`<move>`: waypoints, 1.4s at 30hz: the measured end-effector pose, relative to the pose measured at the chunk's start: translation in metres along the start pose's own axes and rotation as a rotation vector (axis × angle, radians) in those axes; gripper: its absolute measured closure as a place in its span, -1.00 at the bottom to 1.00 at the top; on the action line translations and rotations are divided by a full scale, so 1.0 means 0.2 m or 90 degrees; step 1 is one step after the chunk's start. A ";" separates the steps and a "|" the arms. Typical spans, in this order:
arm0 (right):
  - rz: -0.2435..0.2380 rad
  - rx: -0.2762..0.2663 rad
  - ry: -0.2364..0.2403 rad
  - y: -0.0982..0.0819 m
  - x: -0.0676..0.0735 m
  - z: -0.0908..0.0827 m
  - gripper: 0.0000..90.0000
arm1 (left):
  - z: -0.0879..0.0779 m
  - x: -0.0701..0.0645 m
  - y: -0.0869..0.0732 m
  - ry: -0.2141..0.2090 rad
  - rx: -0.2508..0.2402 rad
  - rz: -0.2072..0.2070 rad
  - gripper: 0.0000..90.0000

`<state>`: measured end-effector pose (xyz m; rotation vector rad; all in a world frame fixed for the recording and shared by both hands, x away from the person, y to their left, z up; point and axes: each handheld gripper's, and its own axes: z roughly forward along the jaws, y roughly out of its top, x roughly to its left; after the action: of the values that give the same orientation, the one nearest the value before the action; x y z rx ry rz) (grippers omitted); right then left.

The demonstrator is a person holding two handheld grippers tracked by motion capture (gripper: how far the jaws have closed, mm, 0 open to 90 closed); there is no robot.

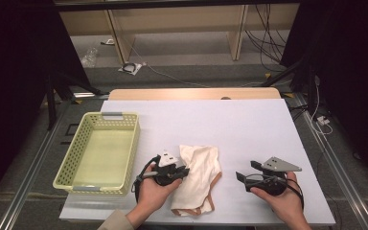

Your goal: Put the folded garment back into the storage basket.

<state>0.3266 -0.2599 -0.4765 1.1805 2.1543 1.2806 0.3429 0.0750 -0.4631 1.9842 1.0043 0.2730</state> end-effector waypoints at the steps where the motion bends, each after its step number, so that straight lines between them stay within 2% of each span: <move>1: 0.000 0.000 0.000 0.00 0.00 0.00 -0.41 | 0.00 0.00 0.00 -0.002 -0.004 0.005 0.80; 9: 0.000 0.003 -0.003 0.00 -0.01 0.00 -0.41 | -0.04 -0.02 0.03 -0.011 -0.024 0.034 0.81; 32: 0.003 -0.006 -0.006 0.00 -0.01 0.00 -0.41 | -0.11 -0.02 0.08 -0.018 -0.051 0.053 0.81; 42: 0.004 -0.016 -0.006 0.00 -0.01 -0.01 -0.40 | -0.12 -0.01 0.10 -0.015 -0.054 0.073 0.81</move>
<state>0.3272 -0.2618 -0.4756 1.1819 2.1226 1.2991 0.3391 0.0828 -0.4325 1.9661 0.8512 0.3499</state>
